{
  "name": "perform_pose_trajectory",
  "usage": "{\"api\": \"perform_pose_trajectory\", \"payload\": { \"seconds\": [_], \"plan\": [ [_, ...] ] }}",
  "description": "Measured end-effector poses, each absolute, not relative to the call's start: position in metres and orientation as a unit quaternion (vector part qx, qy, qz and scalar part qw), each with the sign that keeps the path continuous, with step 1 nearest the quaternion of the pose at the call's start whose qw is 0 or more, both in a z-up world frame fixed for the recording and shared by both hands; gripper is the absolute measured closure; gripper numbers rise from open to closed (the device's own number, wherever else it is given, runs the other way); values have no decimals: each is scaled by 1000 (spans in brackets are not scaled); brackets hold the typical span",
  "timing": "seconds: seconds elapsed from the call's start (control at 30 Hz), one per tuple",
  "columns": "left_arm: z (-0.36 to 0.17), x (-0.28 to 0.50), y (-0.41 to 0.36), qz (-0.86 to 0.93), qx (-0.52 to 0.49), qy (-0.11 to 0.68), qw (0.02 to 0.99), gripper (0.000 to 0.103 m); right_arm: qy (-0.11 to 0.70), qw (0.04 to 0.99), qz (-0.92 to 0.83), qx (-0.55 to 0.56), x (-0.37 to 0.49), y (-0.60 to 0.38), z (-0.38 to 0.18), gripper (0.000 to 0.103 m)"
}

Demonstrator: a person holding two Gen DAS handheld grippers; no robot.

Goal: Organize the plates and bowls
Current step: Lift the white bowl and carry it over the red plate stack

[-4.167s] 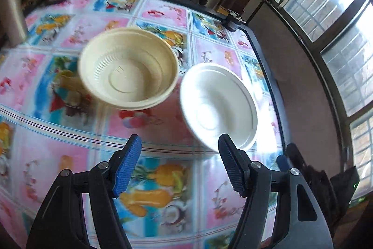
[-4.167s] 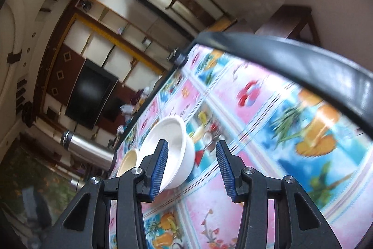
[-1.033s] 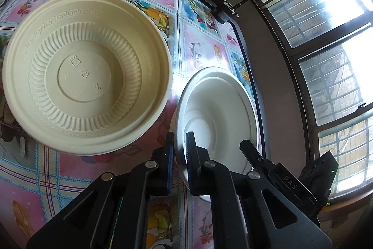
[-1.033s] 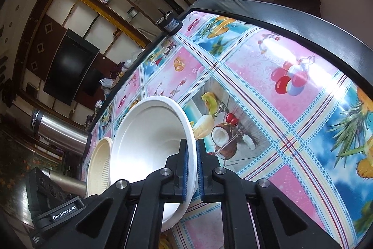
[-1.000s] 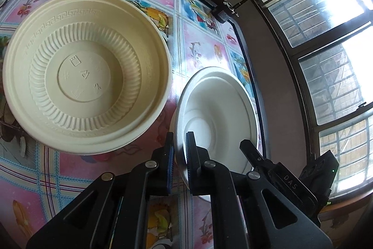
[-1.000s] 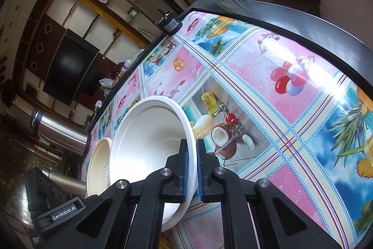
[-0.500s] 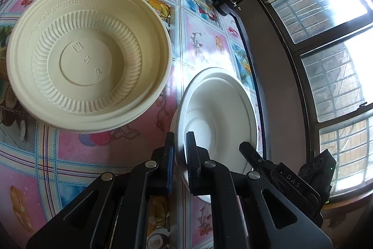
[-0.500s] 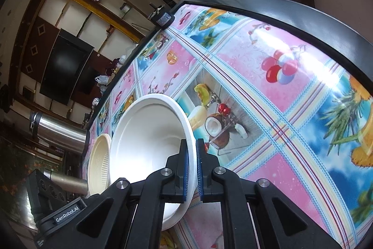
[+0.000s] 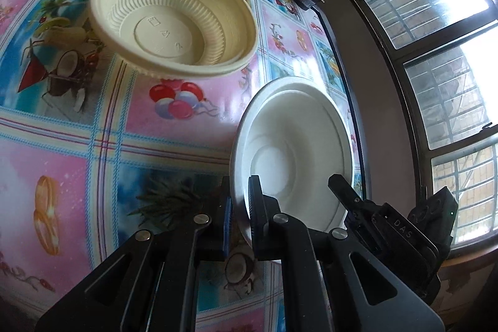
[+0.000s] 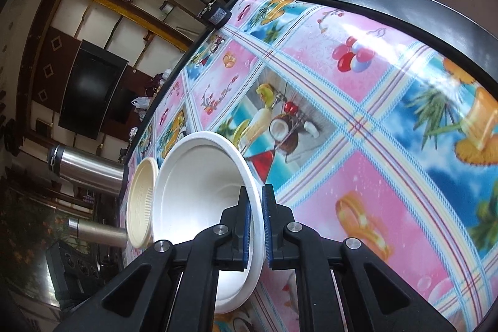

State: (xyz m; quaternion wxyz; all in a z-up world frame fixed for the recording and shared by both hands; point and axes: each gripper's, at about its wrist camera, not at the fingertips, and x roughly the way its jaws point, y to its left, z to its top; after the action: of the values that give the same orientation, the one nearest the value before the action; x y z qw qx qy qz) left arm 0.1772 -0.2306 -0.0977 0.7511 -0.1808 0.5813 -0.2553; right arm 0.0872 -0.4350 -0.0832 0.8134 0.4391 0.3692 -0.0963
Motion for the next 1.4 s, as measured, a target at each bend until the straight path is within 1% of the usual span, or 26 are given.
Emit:
{"api": "perform_pose_trajectory", "payload": {
  "seconds": [0.47,0.7,0.87,1.1,1.3,1.4],
  "plan": [
    [-95,116,-147,-226,-177,574,767,95,364,841,-44,398,34,-360,-83,95],
    [-98,85,-101,-207,-162,559,786,95,375,849,-1,373,18,-312,-85,95],
    [-96,73,-73,-196,-171,555,790,95,384,856,27,346,6,-274,-83,95],
    [-89,52,-53,-191,-145,533,812,95,397,854,60,330,3,-243,-76,95],
    [-92,33,-44,-190,-114,519,826,93,423,842,80,324,-3,-226,-87,96],
    [-80,21,-42,-182,-82,488,850,91,428,844,86,311,-7,-220,-82,96]
  ]
}}
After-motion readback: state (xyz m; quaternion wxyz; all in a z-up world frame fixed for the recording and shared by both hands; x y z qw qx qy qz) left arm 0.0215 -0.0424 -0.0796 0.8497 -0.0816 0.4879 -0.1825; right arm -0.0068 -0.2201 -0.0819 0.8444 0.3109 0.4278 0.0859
